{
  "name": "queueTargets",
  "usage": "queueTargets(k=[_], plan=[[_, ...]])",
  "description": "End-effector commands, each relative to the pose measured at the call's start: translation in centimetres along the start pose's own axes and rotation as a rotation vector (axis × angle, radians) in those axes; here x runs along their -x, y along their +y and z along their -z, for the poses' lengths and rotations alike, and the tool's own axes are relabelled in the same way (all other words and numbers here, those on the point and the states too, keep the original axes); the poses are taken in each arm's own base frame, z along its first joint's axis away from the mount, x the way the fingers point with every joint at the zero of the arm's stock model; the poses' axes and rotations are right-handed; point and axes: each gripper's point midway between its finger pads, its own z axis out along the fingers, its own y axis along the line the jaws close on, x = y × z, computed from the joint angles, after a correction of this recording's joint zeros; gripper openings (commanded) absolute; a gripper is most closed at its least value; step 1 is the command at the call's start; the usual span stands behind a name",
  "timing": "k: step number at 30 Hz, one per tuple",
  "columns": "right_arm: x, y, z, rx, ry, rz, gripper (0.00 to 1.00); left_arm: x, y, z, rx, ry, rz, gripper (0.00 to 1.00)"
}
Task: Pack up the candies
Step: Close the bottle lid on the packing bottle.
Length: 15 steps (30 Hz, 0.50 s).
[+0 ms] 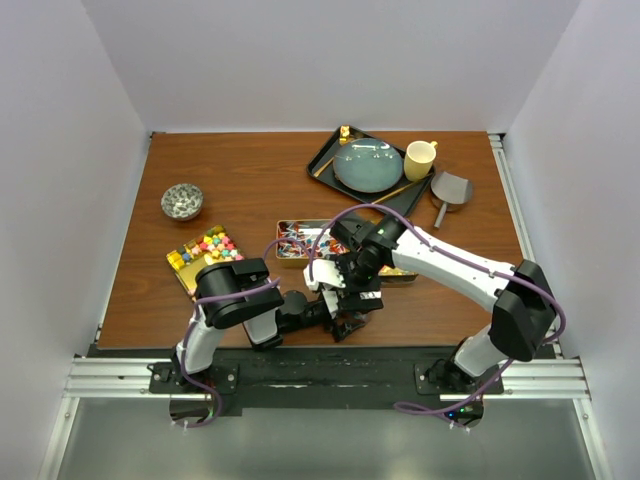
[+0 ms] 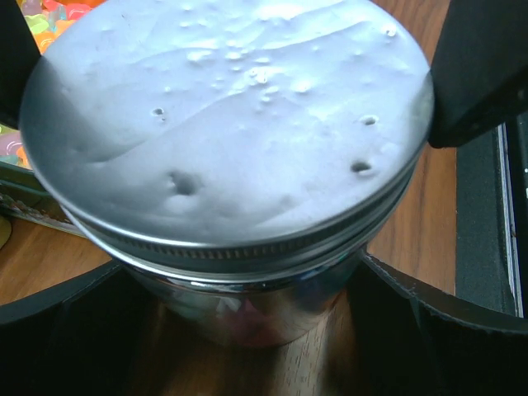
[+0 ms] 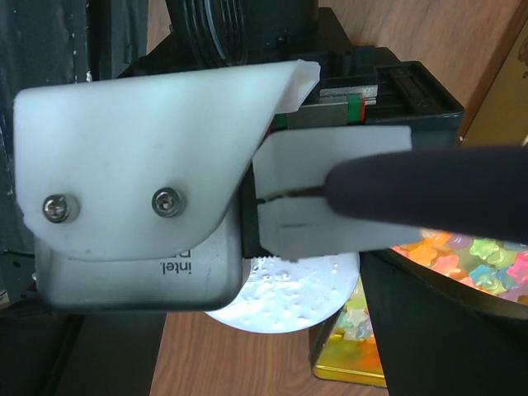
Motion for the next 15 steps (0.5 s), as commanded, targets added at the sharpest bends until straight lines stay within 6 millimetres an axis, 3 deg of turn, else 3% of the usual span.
queueTargets(k=[1, 7, 15], plan=[[-0.3, 0.8, -0.9, 0.027, 0.007, -0.078, 0.82, 2.7, 1.9, 0.9, 0.086, -0.154, -0.154, 1.0], [-0.3, 1.1, 0.5, -0.028, -0.011, -0.142, 0.98, 2.7, 1.7, 1.1, 0.074, -0.154, -0.168, 1.0], [-0.7, 1.7, 2.7, -0.058, -0.026, -0.217, 0.99, 2.8, 0.9, 1.1, 0.037, -0.157, -0.17, 0.99]])
